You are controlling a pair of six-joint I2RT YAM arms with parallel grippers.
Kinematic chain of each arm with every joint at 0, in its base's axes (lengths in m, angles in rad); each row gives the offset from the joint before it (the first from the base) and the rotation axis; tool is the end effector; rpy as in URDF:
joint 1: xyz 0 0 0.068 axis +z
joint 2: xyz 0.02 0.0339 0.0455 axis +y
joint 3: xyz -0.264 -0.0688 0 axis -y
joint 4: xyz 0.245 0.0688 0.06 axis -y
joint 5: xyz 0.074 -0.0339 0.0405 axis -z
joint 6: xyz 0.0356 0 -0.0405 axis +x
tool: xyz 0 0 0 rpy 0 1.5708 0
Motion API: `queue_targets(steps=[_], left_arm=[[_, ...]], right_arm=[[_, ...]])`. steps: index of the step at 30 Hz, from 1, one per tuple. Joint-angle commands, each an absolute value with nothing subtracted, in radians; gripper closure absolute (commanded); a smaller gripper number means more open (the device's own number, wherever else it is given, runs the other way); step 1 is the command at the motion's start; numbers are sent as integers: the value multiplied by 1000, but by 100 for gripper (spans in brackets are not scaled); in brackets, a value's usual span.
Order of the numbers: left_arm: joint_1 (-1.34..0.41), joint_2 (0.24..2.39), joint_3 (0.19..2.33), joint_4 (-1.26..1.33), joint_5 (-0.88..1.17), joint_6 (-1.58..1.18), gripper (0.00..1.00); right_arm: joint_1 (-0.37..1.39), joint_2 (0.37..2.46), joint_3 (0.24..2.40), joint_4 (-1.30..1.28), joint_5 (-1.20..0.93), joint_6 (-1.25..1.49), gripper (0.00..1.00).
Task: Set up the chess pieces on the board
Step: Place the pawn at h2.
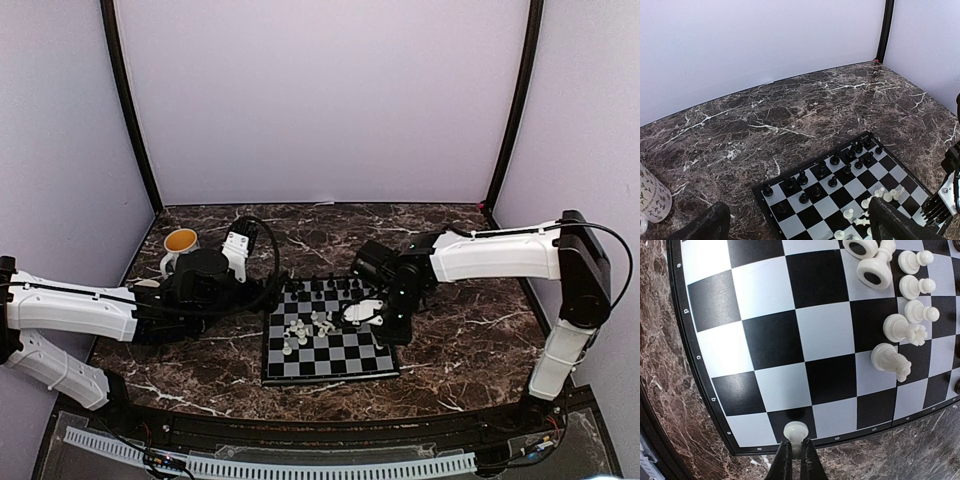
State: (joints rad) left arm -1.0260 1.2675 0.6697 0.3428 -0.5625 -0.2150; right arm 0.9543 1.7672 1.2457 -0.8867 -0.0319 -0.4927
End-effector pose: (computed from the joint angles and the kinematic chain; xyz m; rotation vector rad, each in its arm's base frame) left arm 0.1604 -0.2281 0.2509 0.3329 1.7705 -0.3767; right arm 0.1908 0.2712 0.1943 -1.9816 2.2376 0.1021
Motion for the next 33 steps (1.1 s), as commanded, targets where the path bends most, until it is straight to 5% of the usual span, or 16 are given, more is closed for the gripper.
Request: queue_targets(steps=[1, 25, 33], left_arm=[[-1029, 1253, 660, 343, -577, -224, 1], [-1029, 1262, 660, 326, -569, -238, 1], [-1029, 1282, 698, 274, -556, -229, 1]], right_arm=[[972, 1770, 1228, -887, -29, -500, 97], [979, 1808, 1227, -897, -23, -502, 88], [970, 1735, 1254, -925, -42, -495, 70]])
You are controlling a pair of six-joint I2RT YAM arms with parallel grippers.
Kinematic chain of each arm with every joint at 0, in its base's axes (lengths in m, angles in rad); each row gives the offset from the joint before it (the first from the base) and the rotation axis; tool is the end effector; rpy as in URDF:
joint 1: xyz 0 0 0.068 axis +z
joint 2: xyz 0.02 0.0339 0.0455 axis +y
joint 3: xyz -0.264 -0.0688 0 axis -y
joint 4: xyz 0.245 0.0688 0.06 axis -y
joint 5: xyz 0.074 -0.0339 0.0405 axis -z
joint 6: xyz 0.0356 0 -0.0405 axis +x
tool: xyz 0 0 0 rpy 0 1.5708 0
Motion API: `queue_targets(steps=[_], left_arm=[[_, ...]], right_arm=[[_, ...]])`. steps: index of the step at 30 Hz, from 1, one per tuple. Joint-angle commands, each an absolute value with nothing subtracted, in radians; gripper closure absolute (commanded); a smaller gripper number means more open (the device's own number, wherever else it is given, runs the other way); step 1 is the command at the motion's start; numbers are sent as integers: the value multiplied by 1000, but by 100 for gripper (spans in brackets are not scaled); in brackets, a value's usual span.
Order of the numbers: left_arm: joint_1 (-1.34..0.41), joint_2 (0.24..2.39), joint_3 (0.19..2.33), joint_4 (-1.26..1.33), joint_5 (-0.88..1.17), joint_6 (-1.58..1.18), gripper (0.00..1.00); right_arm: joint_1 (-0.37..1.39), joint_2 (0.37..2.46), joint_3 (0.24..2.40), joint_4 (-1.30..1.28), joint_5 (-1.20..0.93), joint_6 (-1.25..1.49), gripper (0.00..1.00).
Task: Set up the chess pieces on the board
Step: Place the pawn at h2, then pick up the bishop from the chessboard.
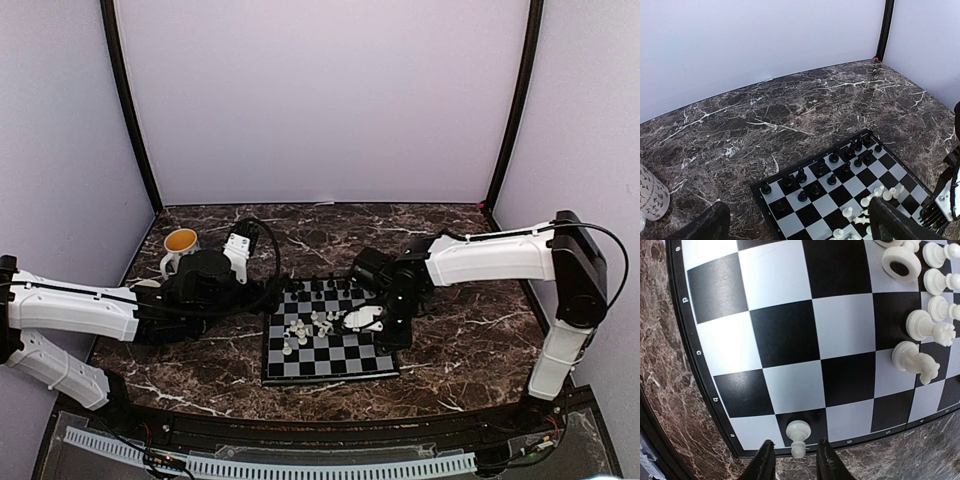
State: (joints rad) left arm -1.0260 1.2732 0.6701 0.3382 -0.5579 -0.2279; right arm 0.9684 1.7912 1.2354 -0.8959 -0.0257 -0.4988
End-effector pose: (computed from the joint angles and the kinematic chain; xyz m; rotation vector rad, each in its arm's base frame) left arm 0.1607 -0.2288 0.2491 0.3303 1.7808 -0.3835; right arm 0.1865 0.2729 0.1840 -2.0309 2.2496 0.0799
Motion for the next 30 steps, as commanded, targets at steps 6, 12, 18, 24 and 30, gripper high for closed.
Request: queue_targets(steps=[6, 12, 18, 24, 30], left_arm=[[-1029, 1308, 765, 176, -452, -188, 1], [-1029, 1365, 891, -80, -232, -139, 16], [-1030, 1470, 1054, -483, -93, -185, 30], [-1030, 1503, 1080, -627, -43, -212, 33], [-1030, 1590, 1120, -687, -76, -243, 35]], right_arm=[[853, 1625, 1255, -899, -166, -496, 71], [657, 1466, 1125, -740, -350, -465, 74], [426, 1335, 928, -537, -587, -410, 74], [370, 1298, 889, -530, -588, -443, 74], [370, 1330, 894, -541, -578, -464, 74]])
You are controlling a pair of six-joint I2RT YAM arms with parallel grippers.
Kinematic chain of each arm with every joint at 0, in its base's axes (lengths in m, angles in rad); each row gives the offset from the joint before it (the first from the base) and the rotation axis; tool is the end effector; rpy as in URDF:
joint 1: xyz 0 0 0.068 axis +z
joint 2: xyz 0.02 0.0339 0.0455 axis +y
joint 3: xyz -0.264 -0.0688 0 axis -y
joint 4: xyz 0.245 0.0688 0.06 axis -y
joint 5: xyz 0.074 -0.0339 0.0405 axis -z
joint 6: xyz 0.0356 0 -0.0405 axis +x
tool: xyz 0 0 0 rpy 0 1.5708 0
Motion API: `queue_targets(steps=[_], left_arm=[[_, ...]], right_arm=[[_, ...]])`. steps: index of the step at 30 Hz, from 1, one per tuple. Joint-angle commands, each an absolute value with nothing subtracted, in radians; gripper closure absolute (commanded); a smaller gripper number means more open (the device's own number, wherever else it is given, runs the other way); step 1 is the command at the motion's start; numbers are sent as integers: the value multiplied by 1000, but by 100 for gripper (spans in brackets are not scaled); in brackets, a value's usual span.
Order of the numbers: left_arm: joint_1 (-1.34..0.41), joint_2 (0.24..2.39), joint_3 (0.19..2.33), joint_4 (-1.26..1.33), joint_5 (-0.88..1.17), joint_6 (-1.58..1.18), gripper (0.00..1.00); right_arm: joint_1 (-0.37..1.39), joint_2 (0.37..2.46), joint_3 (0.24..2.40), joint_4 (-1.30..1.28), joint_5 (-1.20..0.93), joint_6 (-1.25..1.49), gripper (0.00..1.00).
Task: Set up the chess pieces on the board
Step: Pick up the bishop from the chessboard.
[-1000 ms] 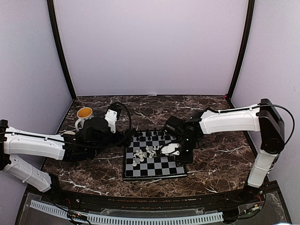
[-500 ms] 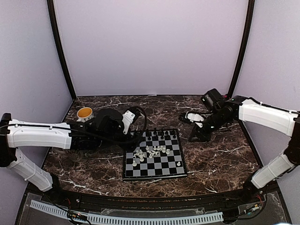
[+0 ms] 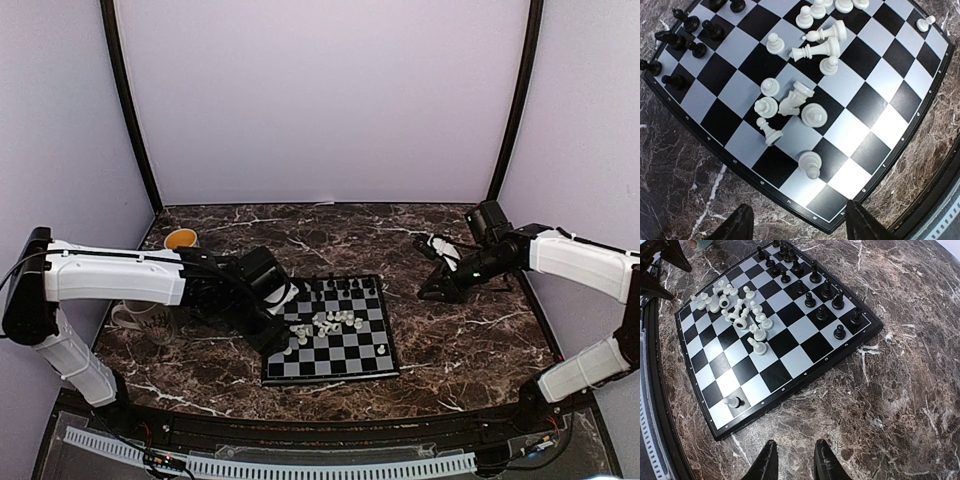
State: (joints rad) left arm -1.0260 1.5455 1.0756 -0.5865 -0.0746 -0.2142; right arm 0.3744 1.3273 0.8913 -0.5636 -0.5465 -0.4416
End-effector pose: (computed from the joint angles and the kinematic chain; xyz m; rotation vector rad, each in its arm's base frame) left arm 0.1644 -0.2662 0.2246 1.0270 2.4559 -0.3260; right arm 0.2354 0.1124 0.2328 -1.1701 2.1932 0.6695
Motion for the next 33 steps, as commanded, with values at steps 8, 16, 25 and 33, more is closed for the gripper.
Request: queue_targets(steps=[8, 16, 25, 33], left_arm=[[-1029, 1671, 1169, -676, -110, -235, 41], [-1027, 1733, 1217, -657, -89, -216, 52], [-1026, 1765, 1234, -654, -57, -211, 70], [-1026, 1776, 1238, -654, -35, -205, 84]], right_arm=[[370, 1328, 891, -549, -580, -470, 75], [370, 1330, 891, -551, -569, -477, 75], [370, 1340, 890, -555, -569, -485, 75], [370, 1353, 894, -562, -570, -491, 76]])
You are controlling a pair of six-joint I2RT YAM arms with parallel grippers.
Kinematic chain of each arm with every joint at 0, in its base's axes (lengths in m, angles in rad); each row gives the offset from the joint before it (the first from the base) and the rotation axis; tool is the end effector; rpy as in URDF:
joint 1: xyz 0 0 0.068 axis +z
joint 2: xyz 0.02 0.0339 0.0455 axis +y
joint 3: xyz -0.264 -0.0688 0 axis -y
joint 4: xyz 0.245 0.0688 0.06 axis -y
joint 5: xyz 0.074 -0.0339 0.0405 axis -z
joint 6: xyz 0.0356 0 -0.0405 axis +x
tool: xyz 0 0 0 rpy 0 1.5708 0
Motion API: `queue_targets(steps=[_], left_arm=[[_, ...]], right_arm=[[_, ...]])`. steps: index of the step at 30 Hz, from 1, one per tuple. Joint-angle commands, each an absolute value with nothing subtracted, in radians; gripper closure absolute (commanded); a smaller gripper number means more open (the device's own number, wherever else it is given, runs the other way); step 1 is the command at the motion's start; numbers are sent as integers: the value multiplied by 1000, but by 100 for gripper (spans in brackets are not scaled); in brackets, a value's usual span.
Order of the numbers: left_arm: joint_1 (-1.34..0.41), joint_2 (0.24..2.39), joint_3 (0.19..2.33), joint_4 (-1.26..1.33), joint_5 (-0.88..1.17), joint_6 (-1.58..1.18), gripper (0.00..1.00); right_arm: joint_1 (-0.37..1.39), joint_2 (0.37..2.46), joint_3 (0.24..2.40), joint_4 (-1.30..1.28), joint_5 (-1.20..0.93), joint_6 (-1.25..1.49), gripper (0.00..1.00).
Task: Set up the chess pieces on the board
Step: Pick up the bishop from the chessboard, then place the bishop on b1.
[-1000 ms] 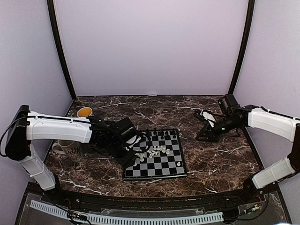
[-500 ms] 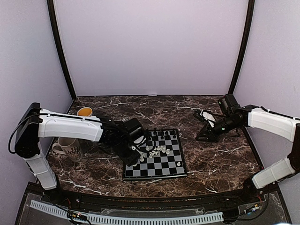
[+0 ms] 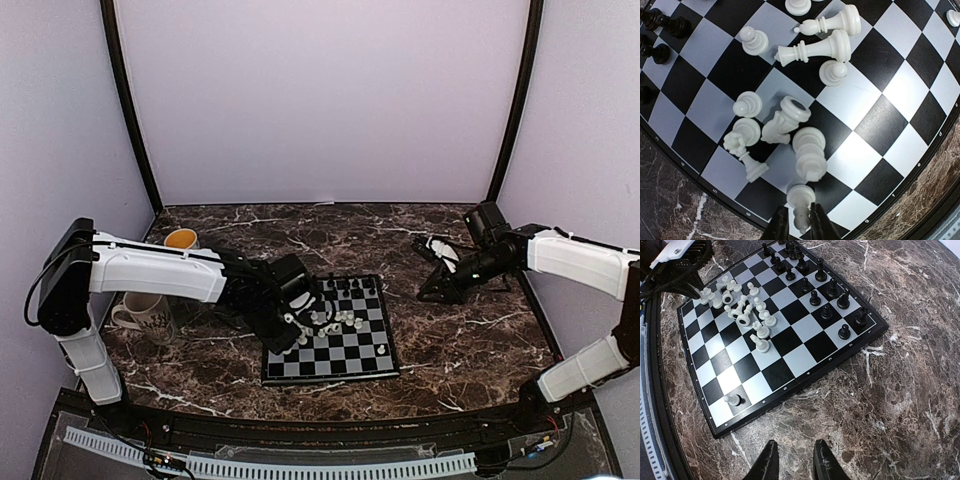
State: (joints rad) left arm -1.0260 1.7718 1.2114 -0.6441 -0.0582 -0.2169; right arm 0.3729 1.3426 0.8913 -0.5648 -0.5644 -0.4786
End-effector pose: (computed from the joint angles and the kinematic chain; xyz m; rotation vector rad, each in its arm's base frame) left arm 0.1839 -0.2994 0.1905 1.0885 2.5807 -0.2358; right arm 0.2368 0.1131 0.2293 -1.2111 2.1748 0.6810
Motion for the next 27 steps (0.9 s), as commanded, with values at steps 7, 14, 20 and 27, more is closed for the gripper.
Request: queue_targets(steps=[7, 14, 20, 27], left_arm=[[-1026, 1741, 1235, -670, -24, -200, 93], [-1028, 1637, 1171, -663, 94, -147, 93], [-1036, 1623, 1151, -672, 142, -127, 93], [-1054, 1660, 1157, -672, 157, -115, 93]], right_arm=[[370, 1359, 894, -564, -567, -493, 76], [370, 1365, 898, -567, -568, -495, 76], [370, 1367, 899, -568, -569, -497, 76], [370, 1374, 901, -571, -571, -498, 76]])
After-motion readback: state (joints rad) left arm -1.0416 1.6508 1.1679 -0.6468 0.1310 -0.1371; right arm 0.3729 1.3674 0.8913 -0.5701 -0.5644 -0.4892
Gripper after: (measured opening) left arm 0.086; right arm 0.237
